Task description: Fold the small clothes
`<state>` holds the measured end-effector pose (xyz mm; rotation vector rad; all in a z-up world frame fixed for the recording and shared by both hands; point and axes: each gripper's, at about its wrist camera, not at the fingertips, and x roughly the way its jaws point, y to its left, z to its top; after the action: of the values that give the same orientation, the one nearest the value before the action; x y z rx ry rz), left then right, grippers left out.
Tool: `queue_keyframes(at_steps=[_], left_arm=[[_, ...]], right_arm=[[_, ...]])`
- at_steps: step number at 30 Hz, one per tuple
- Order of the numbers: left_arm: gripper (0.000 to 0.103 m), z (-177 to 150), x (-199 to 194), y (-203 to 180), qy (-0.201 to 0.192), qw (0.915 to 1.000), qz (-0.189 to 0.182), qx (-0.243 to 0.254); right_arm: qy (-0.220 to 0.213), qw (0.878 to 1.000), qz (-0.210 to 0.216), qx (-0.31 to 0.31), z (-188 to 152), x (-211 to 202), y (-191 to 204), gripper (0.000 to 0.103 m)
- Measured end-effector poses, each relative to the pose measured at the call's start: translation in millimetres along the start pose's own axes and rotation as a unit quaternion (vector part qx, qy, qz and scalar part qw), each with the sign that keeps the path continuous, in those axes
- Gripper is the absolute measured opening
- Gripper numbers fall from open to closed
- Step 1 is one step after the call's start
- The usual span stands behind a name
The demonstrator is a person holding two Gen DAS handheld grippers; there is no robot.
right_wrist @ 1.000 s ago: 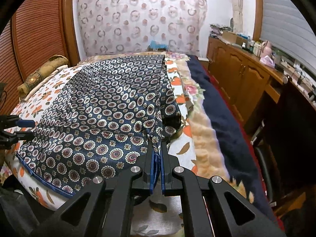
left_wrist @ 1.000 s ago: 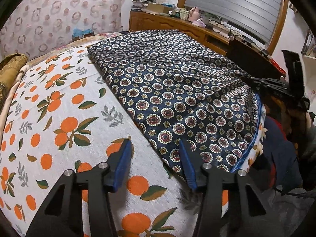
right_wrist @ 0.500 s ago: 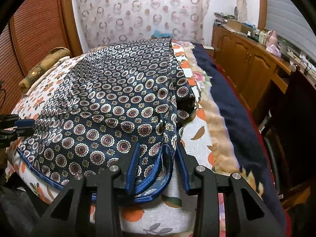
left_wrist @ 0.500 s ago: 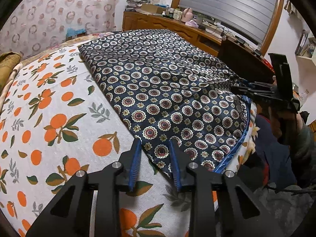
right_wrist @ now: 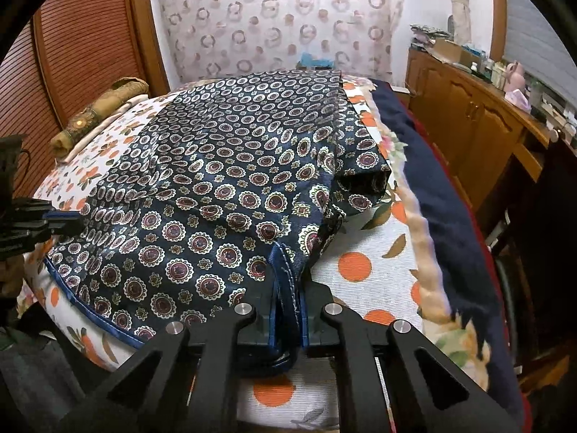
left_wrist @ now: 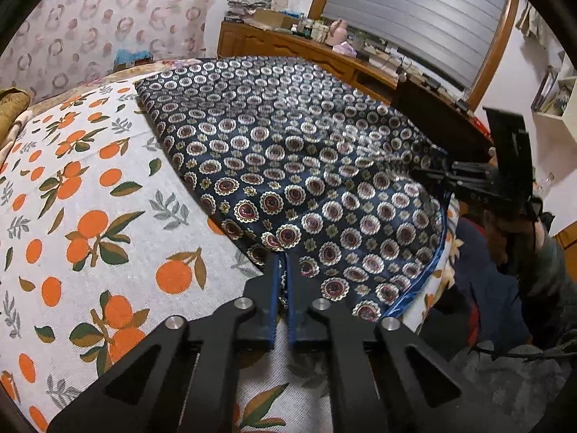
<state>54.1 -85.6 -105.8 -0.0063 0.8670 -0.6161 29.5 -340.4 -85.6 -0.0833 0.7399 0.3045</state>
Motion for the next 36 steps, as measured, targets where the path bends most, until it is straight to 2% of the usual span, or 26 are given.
queue_keyframes(at_steps=[5, 10, 15, 18, 24, 32, 35, 36], left_arm=[[0.003, 10.9, -17.9, -1.0, -0.043, 0.999, 0.006, -0.006], [0.003, 34.4, -30.6, 2.2, -0.077, 0.9967, 0.019, -0.019], [0.003, 65.0, -41.3, 13.3, -0.108, 0.9935, 0.028, -0.023], [0.003, 86.7, -41.9, 27.1, -0.118, 0.9919, 0.041, -0.024], [0.003, 118.3, -25.4, 58.3, -0.115, 0.9908, 0.058, -0.042], [0.003, 144.9, 8.5, 91.3, -0.091, 0.9917, 0.072, -0.055], [0.003, 153.0, 22.1, 103.9, -0.08, 0.9918, 0.077, -0.062], [0.003, 154.7, 26.3, 107.3, -0.076, 0.9918, 0.08, -0.065]], right_arm=[[-0.029, 0.999, 0.016, 0.024, -1.0, -13.1, -3.3, 0.006], [-0.075, 0.995, 0.043, 0.041, 10.6, -35.6, -8.6, 0.006], [-0.122, 0.99, 0.049, 0.044, 36.9, -44.0, -8.8, 0.006], [-0.135, 0.988, 0.052, 0.045, 59.4, -39.0, -10.7, 0.006], [-0.128, 0.991, 0.042, 0.025, 106.7, -13.9, -10.3, 0.006], [-0.101, 0.995, 0.024, -0.013, 139.9, 30.8, 8.3, 0.006], [-0.093, 0.995, 0.023, -0.015, 157.8, 43.9, 4.0, 0.006], [-0.09, 0.996, 0.025, -0.013, 160.5, 47.4, 2.9, 0.01]])
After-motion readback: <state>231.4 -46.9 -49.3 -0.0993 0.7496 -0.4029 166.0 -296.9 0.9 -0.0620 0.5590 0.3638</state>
